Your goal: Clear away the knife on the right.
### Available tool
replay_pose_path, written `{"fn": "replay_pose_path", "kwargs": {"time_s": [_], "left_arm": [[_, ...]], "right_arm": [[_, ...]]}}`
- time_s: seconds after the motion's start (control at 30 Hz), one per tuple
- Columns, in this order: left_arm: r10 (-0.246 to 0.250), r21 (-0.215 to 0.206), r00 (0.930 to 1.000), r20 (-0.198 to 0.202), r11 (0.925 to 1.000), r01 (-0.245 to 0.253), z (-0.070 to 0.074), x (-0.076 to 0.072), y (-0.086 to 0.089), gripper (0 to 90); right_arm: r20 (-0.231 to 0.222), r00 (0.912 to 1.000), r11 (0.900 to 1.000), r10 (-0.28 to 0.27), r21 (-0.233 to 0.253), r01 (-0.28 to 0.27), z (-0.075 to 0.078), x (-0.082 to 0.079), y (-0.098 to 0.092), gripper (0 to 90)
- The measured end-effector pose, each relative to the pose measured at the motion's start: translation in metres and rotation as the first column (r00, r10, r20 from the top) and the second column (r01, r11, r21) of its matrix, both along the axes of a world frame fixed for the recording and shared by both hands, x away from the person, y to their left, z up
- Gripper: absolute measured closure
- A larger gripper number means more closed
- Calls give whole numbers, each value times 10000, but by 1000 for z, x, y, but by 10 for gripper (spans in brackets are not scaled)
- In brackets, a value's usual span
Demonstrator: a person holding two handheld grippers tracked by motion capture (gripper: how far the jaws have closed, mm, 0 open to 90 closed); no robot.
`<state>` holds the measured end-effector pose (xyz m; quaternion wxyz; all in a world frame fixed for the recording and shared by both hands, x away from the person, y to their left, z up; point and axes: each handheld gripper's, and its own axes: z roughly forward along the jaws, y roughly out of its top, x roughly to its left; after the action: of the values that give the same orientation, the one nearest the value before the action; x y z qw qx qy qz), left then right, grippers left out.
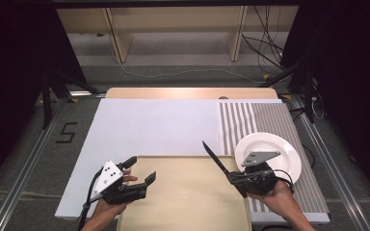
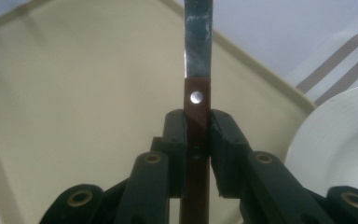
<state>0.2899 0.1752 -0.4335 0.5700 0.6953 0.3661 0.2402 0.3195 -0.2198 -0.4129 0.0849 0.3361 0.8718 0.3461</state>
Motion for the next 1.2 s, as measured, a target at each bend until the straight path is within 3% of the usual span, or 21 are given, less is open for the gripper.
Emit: {"fn": "replay_pose_path", "kwargs": {"time_s": [0.13,0.37,0.77,0.83,1.0,1.2], "left_arm": [[11,21,10000,-29,10000,-11,0,0,0,161],[10,32,10000,5,10000,-10,0,0,0,161],[6,65,10000,3,10000,-6,0,0,0,161],[13,56,10000,-16,10000,-13,-1,0,0,161],[1,47,10000,-9,10000,-1,-1,0,0,161],[-15,56,10000,-9,10000,15,-1,0,0,161]], "right_arm": [[-427,9987,9996,283,46,-281,-6,-8,6,776],[-884,9928,9957,802,-385,-839,-14,-22,22,776],[-1916,9792,9887,667,-1196,-907,-30,-26,28,776],[-1889,9795,9856,699,-1387,-971,-31,-27,30,776],[-2261,9708,9798,794,-1617,-1179,-36,-27,32,776],[-2607,9616,9655,855,-2166,-1445,-43,-28,35,773]]}}
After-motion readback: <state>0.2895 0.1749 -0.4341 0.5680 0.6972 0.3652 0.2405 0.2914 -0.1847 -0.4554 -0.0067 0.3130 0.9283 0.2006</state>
